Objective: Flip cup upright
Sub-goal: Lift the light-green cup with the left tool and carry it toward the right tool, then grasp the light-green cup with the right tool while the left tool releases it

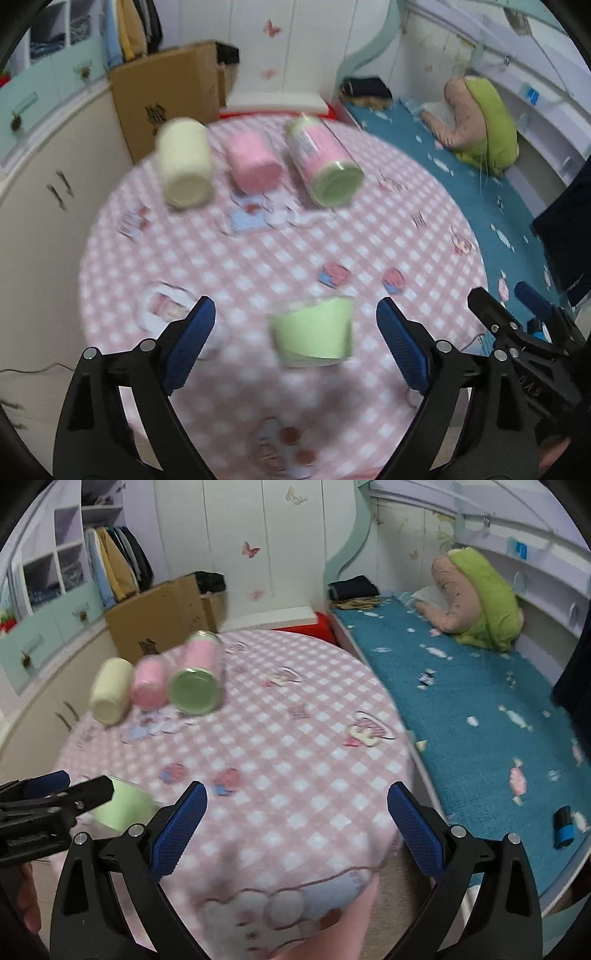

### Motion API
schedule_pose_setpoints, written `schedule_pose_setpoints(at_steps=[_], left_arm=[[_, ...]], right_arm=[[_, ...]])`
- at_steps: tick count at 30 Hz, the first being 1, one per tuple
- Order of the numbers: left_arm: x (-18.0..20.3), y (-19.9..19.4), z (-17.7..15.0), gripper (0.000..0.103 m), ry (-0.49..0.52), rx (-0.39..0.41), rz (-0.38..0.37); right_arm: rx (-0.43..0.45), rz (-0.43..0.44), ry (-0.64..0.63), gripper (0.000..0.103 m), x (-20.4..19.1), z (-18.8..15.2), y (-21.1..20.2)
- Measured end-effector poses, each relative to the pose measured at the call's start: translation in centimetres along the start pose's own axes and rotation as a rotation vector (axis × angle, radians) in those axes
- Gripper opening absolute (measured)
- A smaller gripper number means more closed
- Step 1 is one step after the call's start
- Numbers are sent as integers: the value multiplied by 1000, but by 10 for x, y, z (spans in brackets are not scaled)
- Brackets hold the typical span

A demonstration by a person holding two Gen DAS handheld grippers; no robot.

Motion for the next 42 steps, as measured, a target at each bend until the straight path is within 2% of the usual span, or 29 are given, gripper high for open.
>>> schedule_pose_setpoints(at_steps=[3, 5, 7, 11, 18, 21, 26, 31, 32, 35, 38, 40, 42], left_arm=[[-34, -9, 1, 90, -9, 11, 58], [-60, -9, 1, 90, -31, 6, 90], [-79, -8, -3, 90, -32, 2, 96], [-106, 3, -12, 90, -34, -18, 93], [-134, 33, -23, 90, -76, -72, 93], [-132, 39, -20, 90, -68, -69, 64], [-139, 52, -17, 90, -79, -83, 65], [-145, 62, -18, 90, -82, -103, 70], [-146, 64, -18, 90, -84, -108, 72], [-151, 67, -20, 90, -98, -119, 81], [-151, 64, -18, 90, -102, -109, 79], [-150, 62, -17, 90, -97, -101, 86], [-148, 59, -16, 90, -95, -93, 84]], right_arm=[[-36, 59, -11, 95, -28, 3, -4], [-66, 107, -69, 95, -63, 3, -6], [-88, 123, -123, 95, -93, 1, -3], [-201, 146, -211, 95, -142, -6, 18], [-394, 137, -185, 95, -161, -19, 59], [-431, 136, -181, 95, -166, -21, 72], [-471, 102, -198, 94, -169, -19, 89], [-502, 85, -186, 74, -167, -20, 103], [-488, 81, -190, 63, -168, -17, 104], [-459, 86, -145, 61, -162, -10, 102], [-432, 67, -153, 61, -157, -5, 99], [-392, 67, -155, 61, -153, 2, 92], [-302, 22, -199, 61, -151, 13, 81]])
Point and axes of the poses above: each gripper's, at about its wrist camera, not at the fingertips, and y roughly the way its jaws point, x to its right, z to its top, the point moved 9 cm from there along y, roughly the way its jaws point, and after that the axes turned 9 degrees about -x, right-handed, at the moved point
